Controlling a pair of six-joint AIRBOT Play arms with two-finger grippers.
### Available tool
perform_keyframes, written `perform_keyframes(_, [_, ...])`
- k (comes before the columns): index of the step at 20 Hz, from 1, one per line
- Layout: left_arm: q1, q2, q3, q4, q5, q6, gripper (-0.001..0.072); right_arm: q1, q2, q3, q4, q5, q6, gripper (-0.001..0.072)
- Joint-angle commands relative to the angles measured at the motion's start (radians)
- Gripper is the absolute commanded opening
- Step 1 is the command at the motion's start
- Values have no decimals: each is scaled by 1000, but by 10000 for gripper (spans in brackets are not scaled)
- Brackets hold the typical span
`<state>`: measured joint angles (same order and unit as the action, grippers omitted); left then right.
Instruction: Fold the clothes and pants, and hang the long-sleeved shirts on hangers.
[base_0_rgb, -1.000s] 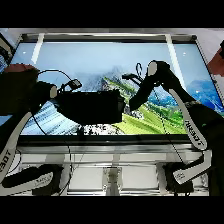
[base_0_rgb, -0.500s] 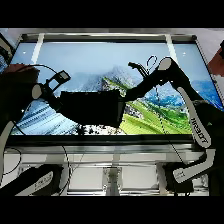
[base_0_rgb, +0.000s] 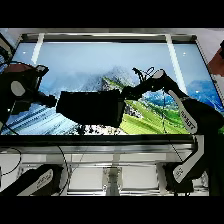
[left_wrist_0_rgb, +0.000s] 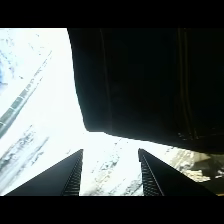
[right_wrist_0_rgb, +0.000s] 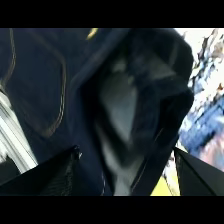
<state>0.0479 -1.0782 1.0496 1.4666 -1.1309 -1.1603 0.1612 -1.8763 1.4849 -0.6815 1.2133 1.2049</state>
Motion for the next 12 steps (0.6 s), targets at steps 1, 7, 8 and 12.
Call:
perform_keyframes(1, [22,1,0,-62,-16,-12,415,10,-65,-3,50,-61,22,681])
perform_keyframes(7, [22,1,0,-63,-16,-13,414,88,-79,-2,82,-102,12,675])
perform_keyframes(8, [21,1,0,-63,-16,-13,415,108,-80,-2,82,-115,12,615])
perform_keyframes(12, [21,0,0,-62,-16,-16,414,160,-86,-2,83,-164,14,324])
